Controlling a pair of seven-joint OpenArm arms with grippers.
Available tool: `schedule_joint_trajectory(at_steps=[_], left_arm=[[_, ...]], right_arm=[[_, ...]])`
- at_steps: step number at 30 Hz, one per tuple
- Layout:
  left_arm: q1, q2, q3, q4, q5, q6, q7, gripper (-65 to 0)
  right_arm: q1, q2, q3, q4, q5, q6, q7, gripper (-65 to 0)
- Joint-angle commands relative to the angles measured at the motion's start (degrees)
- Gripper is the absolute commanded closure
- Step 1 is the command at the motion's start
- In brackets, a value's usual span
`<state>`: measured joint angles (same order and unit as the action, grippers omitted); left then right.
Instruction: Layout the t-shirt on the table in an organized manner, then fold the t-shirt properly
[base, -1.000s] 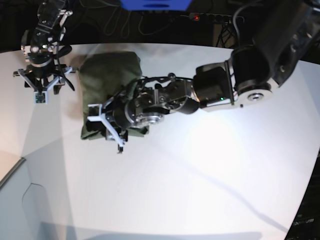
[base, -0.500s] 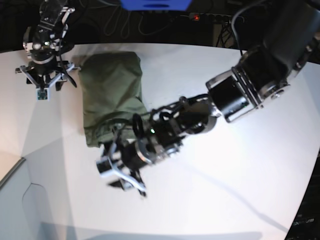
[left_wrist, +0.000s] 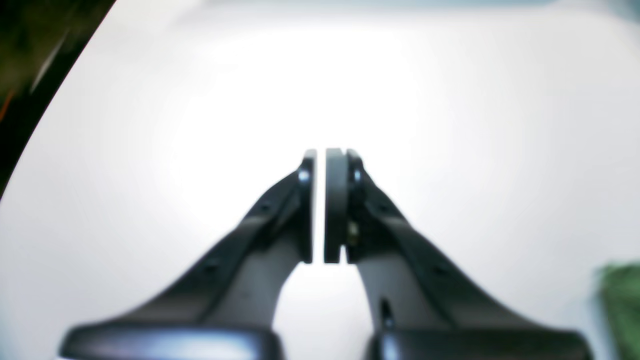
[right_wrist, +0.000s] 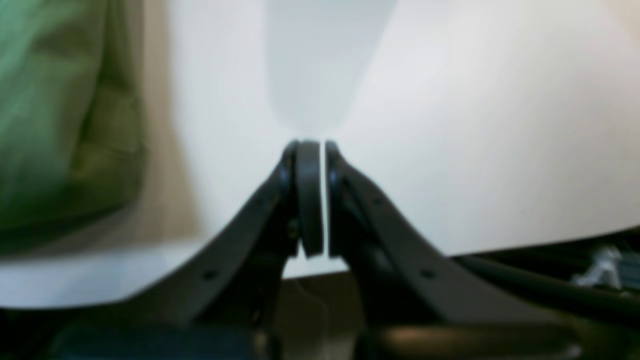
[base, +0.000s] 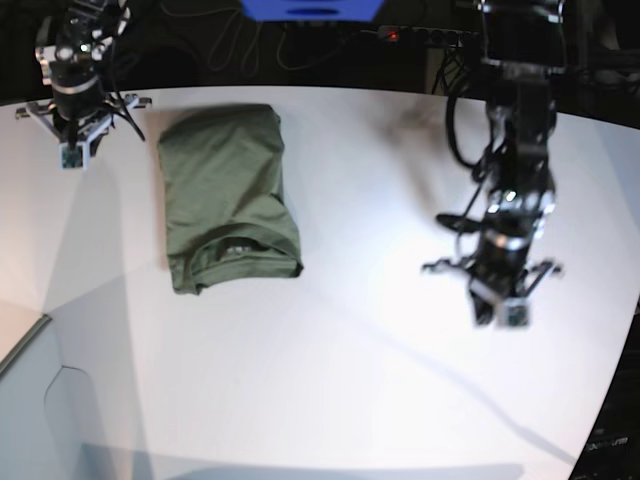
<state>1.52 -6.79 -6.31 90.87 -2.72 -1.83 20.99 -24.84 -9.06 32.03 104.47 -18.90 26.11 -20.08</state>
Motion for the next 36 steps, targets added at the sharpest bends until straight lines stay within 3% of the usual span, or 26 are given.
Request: schedule_joint_trajectory(at_steps=[1, 6, 10, 15, 18, 22, 27, 31, 36], left_arm=[[1.5, 0.1, -1.7, 2.4, -1.9, -0.5, -0.9, 0.0], [16.2, -0.4, -11.0, 10.9, -10.4, -0.5, 6.1, -0.1], [28.8, 0.1, -17.9, 17.0, -13.1, -0.5, 12.3, -0.1], [42.4, 1.6, -23.9, 16.3, -13.1, -0.5, 10.3, -0.1], [46.3, 2.5, -26.6, 13.8, -12.6, -0.6, 7.5, -0.1], [46.5, 2.3, -26.5, 7.4, -12.6, -0.6, 6.3, -0.1], [40.6, 2.1, -25.7, -3.4, -12.3, -0.6, 6.3, -0.1], [33.5, -1.5, -19.1, -17.4, -7.3, -0.6, 5.7, -0.1], [25.2, -3.3, -11.8, -39.9, -5.8, -0.6, -3.6, -0.1]], right_arm=[[-1.6, 0.1, 0.1, 1.1, 1.1, -0.2, 0.9, 0.0], [-5.7, 0.1, 0.1, 0.5, 5.3, -0.2, 0.9, 0.0], [-9.3, 0.1, -0.3, -1.0, 8.0, -0.2, 1.0, 0.0], [-13.1, 0.1, -2.7, -4.8, 8.8, -0.1, 1.0, 0.0], [-14.2, 0.1, -4.1, -8.0, 8.8, -0.1, 1.7, 0.0], [-14.9, 0.1, -4.3, -14.1, 8.8, -0.1, 8.0, 0.0], [-14.7, 0.1, -4.3, -24.6, 8.7, -0.1, 13.1, 0.0], [-13.2, 1.0, -4.4, -34.4, 8.6, -0.2, 18.8, 0.0], [-9.0, 2.9, -4.5, -50.6, 8.5, -0.2, 28.9, 0.0]])
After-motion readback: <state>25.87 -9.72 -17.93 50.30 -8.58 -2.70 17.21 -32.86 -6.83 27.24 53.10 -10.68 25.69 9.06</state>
